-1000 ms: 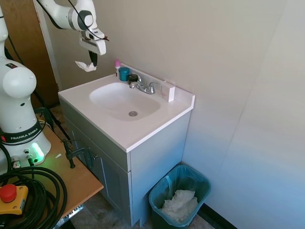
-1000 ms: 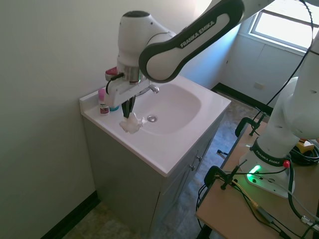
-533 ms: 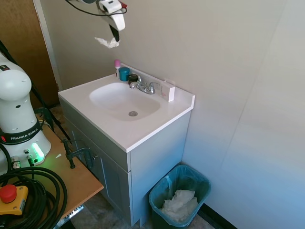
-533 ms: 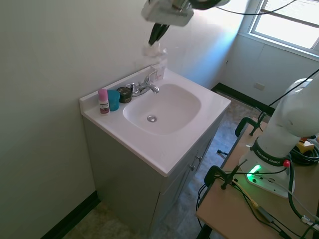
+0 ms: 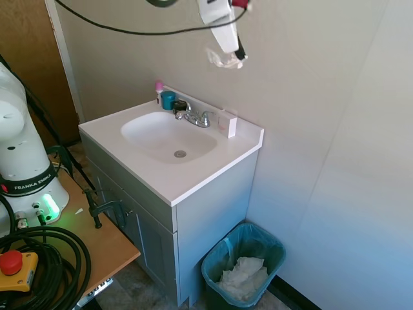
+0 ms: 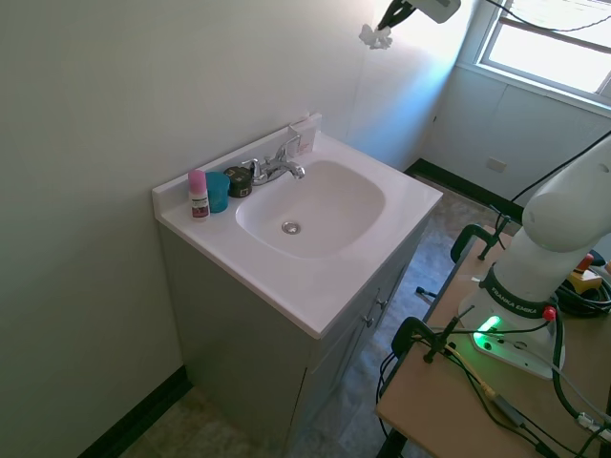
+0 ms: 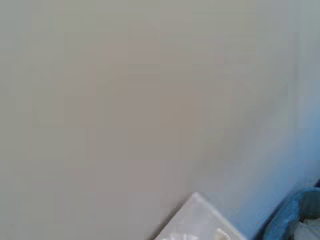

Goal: Throw the tissue in the trash bin

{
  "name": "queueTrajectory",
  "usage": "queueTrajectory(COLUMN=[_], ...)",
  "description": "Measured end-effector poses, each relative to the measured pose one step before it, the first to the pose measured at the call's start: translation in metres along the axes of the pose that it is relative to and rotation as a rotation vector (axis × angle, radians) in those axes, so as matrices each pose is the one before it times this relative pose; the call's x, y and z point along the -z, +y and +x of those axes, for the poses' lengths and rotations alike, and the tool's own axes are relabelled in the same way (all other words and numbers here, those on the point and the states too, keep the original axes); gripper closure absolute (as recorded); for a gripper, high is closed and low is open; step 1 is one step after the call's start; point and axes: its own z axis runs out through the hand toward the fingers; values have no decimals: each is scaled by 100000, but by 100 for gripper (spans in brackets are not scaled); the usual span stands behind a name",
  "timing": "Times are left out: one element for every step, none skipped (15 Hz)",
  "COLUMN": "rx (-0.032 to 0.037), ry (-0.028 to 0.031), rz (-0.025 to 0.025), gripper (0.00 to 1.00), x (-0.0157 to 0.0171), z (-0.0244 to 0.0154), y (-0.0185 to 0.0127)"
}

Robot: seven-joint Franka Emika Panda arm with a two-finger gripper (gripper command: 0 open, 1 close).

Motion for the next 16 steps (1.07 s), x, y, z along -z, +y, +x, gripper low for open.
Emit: queueTrajectory(rx=[-4331, -3039, -2663, -2221, -1724, -1429, -1341, -915, -479, -151, 513, 800, 858, 612, 353, -136], ry=[81, -200, -191, -498, -238, -112, 137, 201, -83, -431, -369, -566, -397, -361, -318, 148], rz=[-2074, -2220, -2665, -2579, -2507, -2537, -2334, -2223, -1821, -1968, -2447, -2581, -2331, -2211, -1820, -1428], gripper=[100, 100, 100, 100, 100, 100, 100, 100, 100, 100, 100, 100, 100, 100, 100, 100], x=[-2045, -2296, -2455, -2557, -2271, -2022, -1674, -1165, -1107, -1218, -1522, -1975, -1916, -1739, -1586, -1210], z=[2044, 1749, 1327, 1233, 1230, 1094, 1111, 830, 435, 255, -134, -360, -441, -481, -361, -205], y=[464, 306, 185, 117, 181, 124, 68, 126, 28, -37, 85, -28, -112, 74, -26, -128])
